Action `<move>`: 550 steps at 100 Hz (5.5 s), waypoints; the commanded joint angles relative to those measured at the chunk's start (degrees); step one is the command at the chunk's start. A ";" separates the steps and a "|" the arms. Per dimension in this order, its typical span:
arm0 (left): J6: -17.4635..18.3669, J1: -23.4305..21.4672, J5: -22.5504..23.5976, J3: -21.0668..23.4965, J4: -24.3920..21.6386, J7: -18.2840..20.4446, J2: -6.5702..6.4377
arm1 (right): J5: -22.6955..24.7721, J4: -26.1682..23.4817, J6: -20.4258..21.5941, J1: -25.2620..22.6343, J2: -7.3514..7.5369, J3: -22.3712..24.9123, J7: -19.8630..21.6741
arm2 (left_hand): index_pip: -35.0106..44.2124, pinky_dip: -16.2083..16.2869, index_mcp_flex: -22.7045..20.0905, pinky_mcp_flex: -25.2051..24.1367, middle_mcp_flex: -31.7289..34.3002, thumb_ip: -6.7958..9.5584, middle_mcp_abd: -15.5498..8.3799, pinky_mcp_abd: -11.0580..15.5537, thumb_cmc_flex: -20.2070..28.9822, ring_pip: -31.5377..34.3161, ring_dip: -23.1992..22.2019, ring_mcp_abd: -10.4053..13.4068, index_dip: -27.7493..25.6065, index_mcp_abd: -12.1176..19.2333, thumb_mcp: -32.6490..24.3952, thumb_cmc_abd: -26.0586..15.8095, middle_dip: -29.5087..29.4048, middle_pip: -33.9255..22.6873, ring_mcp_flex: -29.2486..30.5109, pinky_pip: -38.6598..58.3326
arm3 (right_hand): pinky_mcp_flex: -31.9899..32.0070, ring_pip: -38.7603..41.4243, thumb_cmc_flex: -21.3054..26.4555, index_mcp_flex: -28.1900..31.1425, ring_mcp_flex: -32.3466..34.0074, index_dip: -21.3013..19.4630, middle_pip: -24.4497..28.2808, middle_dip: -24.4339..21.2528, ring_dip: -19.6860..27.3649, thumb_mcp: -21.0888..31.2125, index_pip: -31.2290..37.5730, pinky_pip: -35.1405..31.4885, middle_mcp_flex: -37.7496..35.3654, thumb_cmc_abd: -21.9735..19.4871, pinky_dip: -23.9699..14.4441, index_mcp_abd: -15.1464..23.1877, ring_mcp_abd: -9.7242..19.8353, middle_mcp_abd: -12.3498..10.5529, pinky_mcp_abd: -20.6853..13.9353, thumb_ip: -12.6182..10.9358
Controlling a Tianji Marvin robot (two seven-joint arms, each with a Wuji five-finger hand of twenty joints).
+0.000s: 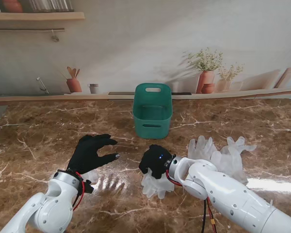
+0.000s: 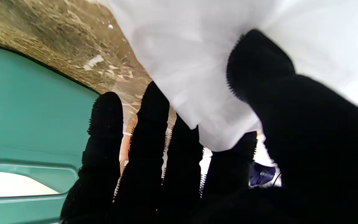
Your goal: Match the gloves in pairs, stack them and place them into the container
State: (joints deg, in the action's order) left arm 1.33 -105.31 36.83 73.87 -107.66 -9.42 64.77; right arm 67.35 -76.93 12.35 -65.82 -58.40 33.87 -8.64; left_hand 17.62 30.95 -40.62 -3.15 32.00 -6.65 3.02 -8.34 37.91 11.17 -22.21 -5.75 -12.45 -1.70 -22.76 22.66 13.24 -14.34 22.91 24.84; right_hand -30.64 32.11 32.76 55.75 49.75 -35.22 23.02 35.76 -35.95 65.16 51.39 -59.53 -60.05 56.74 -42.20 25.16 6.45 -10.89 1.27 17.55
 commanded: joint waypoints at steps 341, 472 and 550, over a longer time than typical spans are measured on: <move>0.38 0.45 -1.03 -0.52 0.12 1.50 -0.24 | -5.48 -3.50 -7.69 5.64 -3.96 17.70 -2.28 | -1.45 1.09 0.67 -0.83 1.02 1.97 -1.55 1.38 1.60 -2.30 0.79 3.26 0.46 0.69 4.27 -2.50 -1.01 1.47 -1.22 -5.58 | -28.02 13.74 10.86 3.56 24.47 6.39 5.36 6.61 -1.74 0.96 3.86 -19.36 -12.12 -1.22 14.01 -5.65 -4.24 4.60 -0.08 -1.40; -1.20 -1.81 -0.98 1.77 -0.60 1.79 -0.23 | -17.58 23.03 -18.21 30.60 -12.22 -10.36 -4.19 | -1.51 1.59 0.86 -1.06 0.42 2.11 -1.48 1.83 1.97 -2.59 0.91 3.46 0.46 0.83 5.26 -2.97 -1.11 1.67 -1.81 -7.59 | -28.47 10.65 10.50 2.26 23.79 10.78 3.45 3.72 -0.30 1.84 5.30 -18.93 -11.36 -4.26 12.42 -6.69 -4.31 5.14 -2.11 -2.12; -0.72 -1.61 -0.80 2.12 0.10 2.09 -0.32 | -22.85 24.29 -24.18 31.06 -14.36 -12.35 1.12 | -0.79 4.19 0.44 -0.98 0.13 2.08 -1.76 2.53 2.12 -2.76 1.04 3.81 0.11 1.47 4.66 -2.39 -1.10 1.63 -2.24 -6.21 | -20.13 -4.94 -7.28 -9.93 12.75 7.24 -4.27 -12.03 3.77 0.85 -26.67 -8.90 7.01 0.89 12.34 -20.47 -5.95 9.17 -1.98 -7.46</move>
State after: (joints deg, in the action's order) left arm 0.50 -106.67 35.95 76.13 -107.97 -7.15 64.54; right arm 44.58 -50.67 -11.10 -35.10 -72.97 21.35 -9.82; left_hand 16.91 33.96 -40.60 -3.34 32.00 -6.05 2.99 -7.78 39.75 10.47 -22.08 -5.63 -12.46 -1.69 -19.14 21.50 12.72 -14.26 22.91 18.44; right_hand -50.95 28.20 27.80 48.40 63.78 -27.92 19.98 25.18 -33.57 65.61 26.03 -69.39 -55.02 55.97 -28.54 6.94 1.73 -2.20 0.92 11.88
